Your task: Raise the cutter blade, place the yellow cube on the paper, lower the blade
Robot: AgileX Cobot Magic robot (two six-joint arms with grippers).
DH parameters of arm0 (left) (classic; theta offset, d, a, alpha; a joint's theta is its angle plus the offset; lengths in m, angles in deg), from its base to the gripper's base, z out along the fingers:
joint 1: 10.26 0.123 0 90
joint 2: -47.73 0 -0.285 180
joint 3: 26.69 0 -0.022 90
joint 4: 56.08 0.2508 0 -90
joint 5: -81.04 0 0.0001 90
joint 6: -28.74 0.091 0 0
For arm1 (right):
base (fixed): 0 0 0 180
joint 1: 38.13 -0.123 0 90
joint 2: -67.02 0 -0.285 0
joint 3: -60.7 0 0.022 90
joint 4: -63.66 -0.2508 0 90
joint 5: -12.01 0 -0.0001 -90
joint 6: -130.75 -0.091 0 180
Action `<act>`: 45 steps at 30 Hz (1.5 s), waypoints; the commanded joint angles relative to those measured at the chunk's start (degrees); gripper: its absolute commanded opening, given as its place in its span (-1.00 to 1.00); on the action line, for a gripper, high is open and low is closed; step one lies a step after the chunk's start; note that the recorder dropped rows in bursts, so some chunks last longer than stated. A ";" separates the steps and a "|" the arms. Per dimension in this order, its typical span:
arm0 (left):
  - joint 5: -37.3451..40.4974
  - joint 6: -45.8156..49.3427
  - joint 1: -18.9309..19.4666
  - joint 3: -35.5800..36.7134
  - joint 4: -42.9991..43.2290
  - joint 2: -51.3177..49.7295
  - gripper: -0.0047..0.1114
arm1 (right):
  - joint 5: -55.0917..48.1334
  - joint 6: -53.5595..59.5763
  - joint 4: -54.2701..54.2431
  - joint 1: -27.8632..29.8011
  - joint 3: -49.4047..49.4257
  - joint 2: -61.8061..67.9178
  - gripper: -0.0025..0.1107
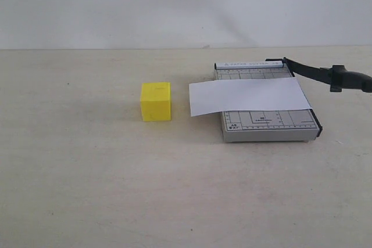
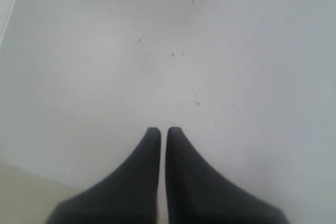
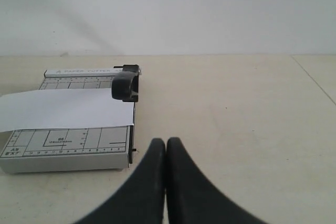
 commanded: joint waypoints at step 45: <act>12.15 12.56 -48.02 -92.77 -0.49 -132.84 -0.84 | -1.04 2.08 -0.25 0.08 0.31 -0.14 -0.96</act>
